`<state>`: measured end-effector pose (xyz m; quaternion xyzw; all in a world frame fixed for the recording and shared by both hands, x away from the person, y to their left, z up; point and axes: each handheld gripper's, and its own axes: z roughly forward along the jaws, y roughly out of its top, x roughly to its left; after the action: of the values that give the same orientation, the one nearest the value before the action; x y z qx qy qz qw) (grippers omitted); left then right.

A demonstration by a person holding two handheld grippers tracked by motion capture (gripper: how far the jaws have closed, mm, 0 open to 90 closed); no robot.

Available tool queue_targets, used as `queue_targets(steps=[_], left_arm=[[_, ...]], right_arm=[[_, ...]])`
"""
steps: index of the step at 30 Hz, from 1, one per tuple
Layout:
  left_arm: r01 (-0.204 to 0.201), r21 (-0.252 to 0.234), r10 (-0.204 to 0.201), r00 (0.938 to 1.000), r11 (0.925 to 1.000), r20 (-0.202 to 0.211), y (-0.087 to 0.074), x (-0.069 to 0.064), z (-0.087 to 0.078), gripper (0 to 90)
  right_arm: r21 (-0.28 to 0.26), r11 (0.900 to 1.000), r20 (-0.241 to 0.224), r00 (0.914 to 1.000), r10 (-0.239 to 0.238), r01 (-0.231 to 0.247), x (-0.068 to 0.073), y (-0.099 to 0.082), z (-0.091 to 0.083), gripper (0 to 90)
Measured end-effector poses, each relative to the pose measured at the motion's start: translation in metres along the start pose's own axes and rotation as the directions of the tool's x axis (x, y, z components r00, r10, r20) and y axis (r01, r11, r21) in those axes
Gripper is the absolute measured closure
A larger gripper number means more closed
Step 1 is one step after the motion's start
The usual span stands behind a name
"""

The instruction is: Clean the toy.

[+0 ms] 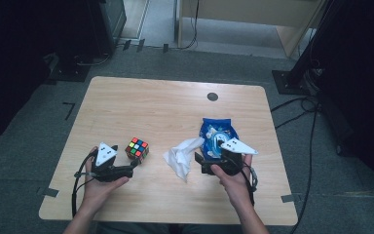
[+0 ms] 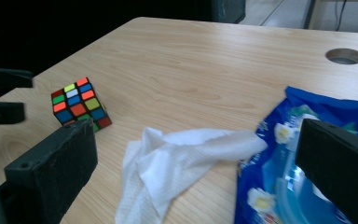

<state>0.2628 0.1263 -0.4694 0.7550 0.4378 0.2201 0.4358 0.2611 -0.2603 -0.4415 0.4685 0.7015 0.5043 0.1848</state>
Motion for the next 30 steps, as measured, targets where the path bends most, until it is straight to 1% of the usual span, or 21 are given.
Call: queue_targets(steps=[4,8,11,13,15,16,18,19,21,22,26,30], left_arm=[[0.003,0.002,-0.003,0.9998,1.0,-0.017,-0.007,0.007,-0.011,8.7],[0.022,-0.003,-0.022,0.9992,0.9998,-0.033,-0.014,0.016,-0.02,7.4],[0.042,-0.009,-0.042,0.9978,0.9991,-0.052,-0.02,0.024,-0.027,7.4],[0.045,-0.008,-0.045,0.9975,0.999,-0.054,-0.023,0.029,-0.03,7.4],[0.049,-0.005,-0.049,0.9963,0.9988,-0.07,-0.027,0.033,-0.034,7.4],[0.047,0.001,-0.047,0.9964,0.9989,-0.07,-0.029,0.036,-0.036,7.4],[0.056,0.004,-0.056,0.9945,0.9984,-0.089,-0.033,0.042,-0.04,7.4],[0.064,0.006,-0.064,0.9939,0.9979,-0.09,-0.035,0.045,-0.042,7.4],[0.072,0.009,-0.07,0.9916,0.9974,-0.109,-0.039,0.051,-0.045,7.3],[0.073,0.013,-0.071,0.9911,0.9972,-0.112,-0.041,0.053,-0.047,7.3],[0.079,0.037,-0.074,0.988,0.9961,-0.135,-0.049,0.061,-0.05,7.4],[0.088,0.061,-0.078,0.9847,0.9943,-0.156,-0.059,0.069,-0.054,7.4]], right_arm=[[0.007,1.0,0.015,0.9999,-0.004,0.004,-0.01,-0.006,-0.01,0.0],[0.011,0.9999,0.034,0.9994,-0.005,0.005,-0.018,-0.013,-0.019,0.0],[0.015,0.9999,0.047,0.9989,0.004,-0.004,-0.024,-0.018,-0.025,0.0],[0.018,0.9998,0.06,0.9982,0.006,-0.007,-0.029,-0.021,-0.029,0.0],[0.025,0.9997,0.07,0.9975,0.008,-0.01,-0.034,-0.024,-0.033,0.0],[0.026,0.9996,0.075,0.9971,0.011,-0.013,-0.036,-0.026,-0.035,0.0],[0.026,0.9996,0.09,0.9959,0.012,-0.014,-0.041,-0.029,-0.04,0.0],[0.027,0.9994,0.097,0.9952,0.016,-0.019,-0.044,-0.03,-0.042,0.0],[0.025,0.9994,0.115,0.9932,0.022,-0.025,-0.05,-0.033,-0.047,0.0],[0.026,0.999,0.121,0.9922,0.032,-0.035,-0.052,-0.035,-0.05,0.0],[0.031,0.9984,0.15,0.9878,0.042,-0.047,-0.063,-0.042,-0.058,0.0],[0.038,0.9973,0.184,0.9813,0.056,-0.064,-0.076,-0.05,-0.066,0.0]])
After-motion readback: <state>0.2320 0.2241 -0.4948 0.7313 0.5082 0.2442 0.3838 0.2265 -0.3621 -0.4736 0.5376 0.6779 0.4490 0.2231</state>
